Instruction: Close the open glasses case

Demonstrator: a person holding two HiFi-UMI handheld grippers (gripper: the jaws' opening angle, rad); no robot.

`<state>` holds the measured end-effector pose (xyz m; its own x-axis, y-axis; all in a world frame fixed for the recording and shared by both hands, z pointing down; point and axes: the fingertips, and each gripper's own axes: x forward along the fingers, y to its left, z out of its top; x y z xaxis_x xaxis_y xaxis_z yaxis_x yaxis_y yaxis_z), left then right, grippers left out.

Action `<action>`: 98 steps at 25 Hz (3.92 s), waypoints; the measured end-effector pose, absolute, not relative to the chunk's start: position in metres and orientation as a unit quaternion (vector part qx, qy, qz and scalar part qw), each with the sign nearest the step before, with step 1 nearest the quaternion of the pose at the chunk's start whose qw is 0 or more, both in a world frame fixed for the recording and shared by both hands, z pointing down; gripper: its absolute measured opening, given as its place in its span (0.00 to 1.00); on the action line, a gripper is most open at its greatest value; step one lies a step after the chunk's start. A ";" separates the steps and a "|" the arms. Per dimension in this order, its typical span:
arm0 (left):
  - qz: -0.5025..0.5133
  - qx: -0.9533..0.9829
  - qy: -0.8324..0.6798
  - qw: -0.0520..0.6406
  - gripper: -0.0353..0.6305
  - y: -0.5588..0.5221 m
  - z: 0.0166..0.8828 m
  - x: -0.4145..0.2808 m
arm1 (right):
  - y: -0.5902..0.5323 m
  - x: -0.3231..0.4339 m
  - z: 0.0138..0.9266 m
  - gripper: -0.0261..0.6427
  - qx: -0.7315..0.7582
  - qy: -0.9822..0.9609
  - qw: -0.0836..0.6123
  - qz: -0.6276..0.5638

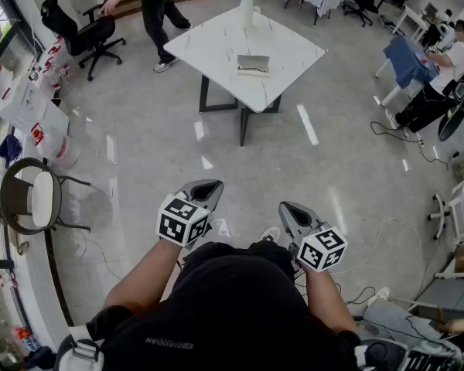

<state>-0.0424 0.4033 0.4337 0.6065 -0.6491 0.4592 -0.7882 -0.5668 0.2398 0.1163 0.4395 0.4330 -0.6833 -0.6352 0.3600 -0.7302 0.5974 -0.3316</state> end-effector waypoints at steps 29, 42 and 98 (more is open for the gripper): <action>0.133 0.869 -0.408 0.246 0.06 0.408 0.436 -0.038 | 0.442 0.114 0.425 0.04 0.386 -0.891 0.076 0.224; 0.142 0.878 -0.402 0.217 0.06 0.406 0.427 -0.041 | 0.443 0.106 0.426 0.04 0.394 -0.887 0.089 0.225; 0.173 0.836 -0.465 0.236 0.06 0.166 0.439 0.042 | 0.157 0.163 0.429 0.04 0.293 -0.925 0.087 0.227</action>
<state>0.0422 0.1664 0.4393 0.5086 -0.6954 0.5076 -0.8581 -0.4573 0.2333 0.1626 0.1572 0.4289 -0.8133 -0.5016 0.2948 -0.5811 0.7254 -0.3690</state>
